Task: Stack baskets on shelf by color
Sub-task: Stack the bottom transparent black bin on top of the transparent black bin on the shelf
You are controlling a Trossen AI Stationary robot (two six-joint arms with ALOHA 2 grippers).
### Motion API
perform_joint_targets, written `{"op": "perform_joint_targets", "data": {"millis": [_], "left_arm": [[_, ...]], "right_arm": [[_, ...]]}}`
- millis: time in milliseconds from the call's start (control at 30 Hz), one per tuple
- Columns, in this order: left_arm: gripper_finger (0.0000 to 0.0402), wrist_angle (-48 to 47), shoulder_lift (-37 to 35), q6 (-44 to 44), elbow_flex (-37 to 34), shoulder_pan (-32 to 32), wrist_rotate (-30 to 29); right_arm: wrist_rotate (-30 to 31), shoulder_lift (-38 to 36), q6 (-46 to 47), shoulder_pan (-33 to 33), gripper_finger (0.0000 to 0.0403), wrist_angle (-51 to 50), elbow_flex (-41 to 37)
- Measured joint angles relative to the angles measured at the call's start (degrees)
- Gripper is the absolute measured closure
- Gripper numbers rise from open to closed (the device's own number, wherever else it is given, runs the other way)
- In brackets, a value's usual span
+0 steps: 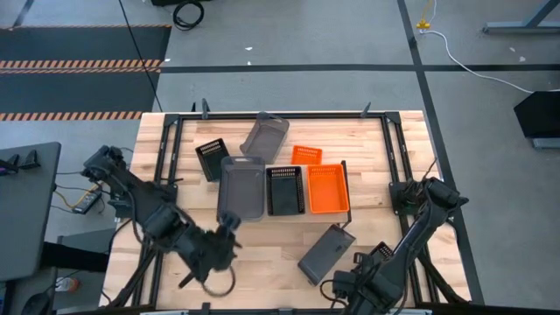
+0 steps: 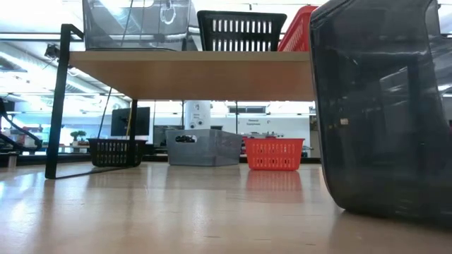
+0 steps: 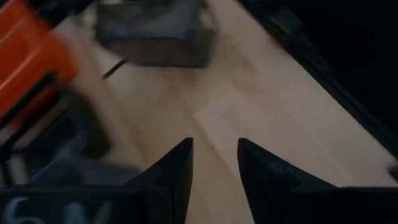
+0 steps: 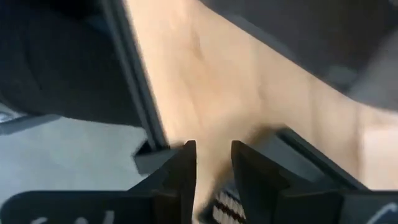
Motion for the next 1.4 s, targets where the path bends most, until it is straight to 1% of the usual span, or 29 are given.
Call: {"op": "perform_joint_targets", "data": {"millis": [100,167,267,333,400,533,700,867,1000,1167,1233,1400], "left_arm": [[0.0269,4.44,2.5,3.62,0.13,-1.61,0.38],[0.0269,6.28,4.93,4.78,0.02,-2.44,0.44],[0.0269,9.51,8.81,6.07,0.02,-2.45,0.18],[0.0269,9.61,11.35,6.14,0.03,-2.43,0.15],[0.0269,8.51,13.41,5.93,0.01,-2.15,0.14],[0.0269,8.33,15.65,4.65,0.0,-1.38,0.12],[0.0269,9.71,16.08,2.03,0.02,-0.53,0.12],[0.0269,10.26,16.08,0.11,0.02,-0.05,0.14],[0.0269,10.24,16.08,-1.39,0.02,-0.05,0.13],[0.0269,10.23,16.08,-3.38,0.02,-0.05,0.14],[0.0269,10.22,16.08,-4.32,0.02,-0.05,0.12],[0.0269,10.23,16.08,-5.76,0.02,-0.05,0.12]], "right_arm": [[-1.13,0.0,1.93,0.44,0.0297,-5.03,2.75],[-0.28,-0.02,3.0,0.96,0.0297,-6.98,3.52],[6.64,-0.02,5.0,1.94,0.0297,-6.08,3.53],[12.35,-0.02,5.08,2.27,0.0296,-1.83,2.46],[15.15,0.11,3.36,2.27,0.0292,2.76,1.31],[15.79,0.09,-0.54,0.51,0.0278,9.52,-0.65],[16.46,0.07,-3.46,-3.1,0.0264,10.37,-3.62],[17.41,0.09,-8.2,-7.13,0.0263,11.08,-6.07],[17.74,0.09,-16.42,-9.54,0.0264,15.82,-6.9],[20.11,0.09,-34.87,-9.99,0.0264,26.94,-6.93],[20.88,0.09,-40.41,-9.97,0.0264,30.6,-6.93],[23.58,0.09,-46.21,-10.23,0.0264,31.85,-6.93]]}}
